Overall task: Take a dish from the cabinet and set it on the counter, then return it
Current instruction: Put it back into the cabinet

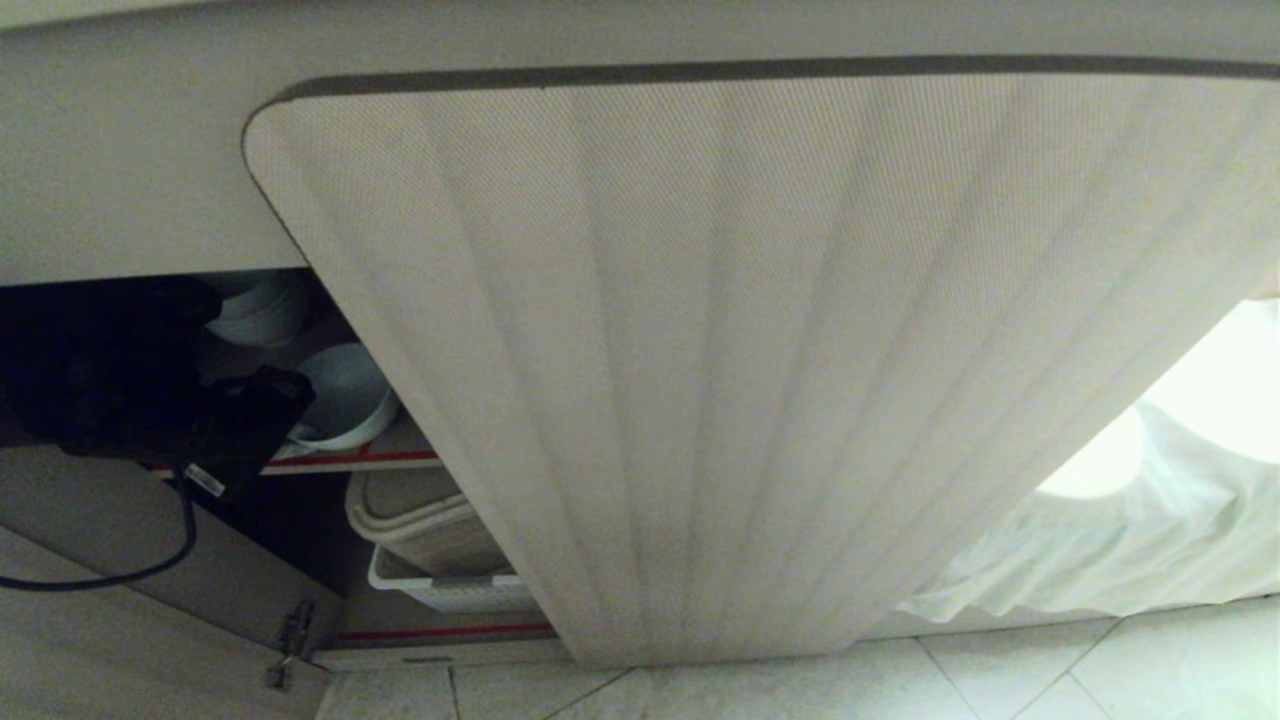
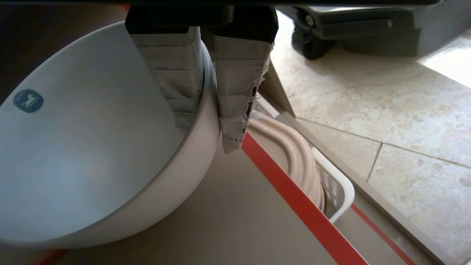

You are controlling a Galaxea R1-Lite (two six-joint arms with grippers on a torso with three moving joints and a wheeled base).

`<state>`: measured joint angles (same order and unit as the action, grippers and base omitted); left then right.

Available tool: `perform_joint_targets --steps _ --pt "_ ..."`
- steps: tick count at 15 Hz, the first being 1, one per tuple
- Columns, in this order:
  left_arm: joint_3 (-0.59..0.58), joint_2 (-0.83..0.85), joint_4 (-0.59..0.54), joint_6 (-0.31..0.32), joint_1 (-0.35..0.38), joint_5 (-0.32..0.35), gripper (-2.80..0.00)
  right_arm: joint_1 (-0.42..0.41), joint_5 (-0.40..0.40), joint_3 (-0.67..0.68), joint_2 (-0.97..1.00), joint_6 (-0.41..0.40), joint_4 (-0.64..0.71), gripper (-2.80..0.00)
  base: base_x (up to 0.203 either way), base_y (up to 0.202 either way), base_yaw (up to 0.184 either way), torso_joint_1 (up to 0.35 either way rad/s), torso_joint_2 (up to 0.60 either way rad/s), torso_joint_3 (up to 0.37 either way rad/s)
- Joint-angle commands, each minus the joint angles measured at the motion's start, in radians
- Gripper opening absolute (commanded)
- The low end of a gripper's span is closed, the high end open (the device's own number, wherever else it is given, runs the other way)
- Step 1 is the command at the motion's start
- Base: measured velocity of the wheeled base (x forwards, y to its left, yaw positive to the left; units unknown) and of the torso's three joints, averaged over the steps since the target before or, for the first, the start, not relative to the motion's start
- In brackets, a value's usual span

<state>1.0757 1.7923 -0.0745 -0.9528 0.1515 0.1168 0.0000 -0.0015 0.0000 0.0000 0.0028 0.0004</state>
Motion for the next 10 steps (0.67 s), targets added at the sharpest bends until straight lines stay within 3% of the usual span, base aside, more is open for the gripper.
perform_joint_targets --steps 1,10 --pt "0.003 0.002 -0.002 -0.007 0.0 0.0 -2.8 0.0 0.0 0.0 0.0 0.0 0.0 -2.8 0.0 0.0 0.0 0.0 0.0 0.0" --pt "0.011 0.002 -0.002 -0.011 0.0 -0.026 -2.8 0.001 0.0 0.0 0.0 0.0 0.0 -2.8 0.0 0.0 0.0 0.0 0.0 0.0"
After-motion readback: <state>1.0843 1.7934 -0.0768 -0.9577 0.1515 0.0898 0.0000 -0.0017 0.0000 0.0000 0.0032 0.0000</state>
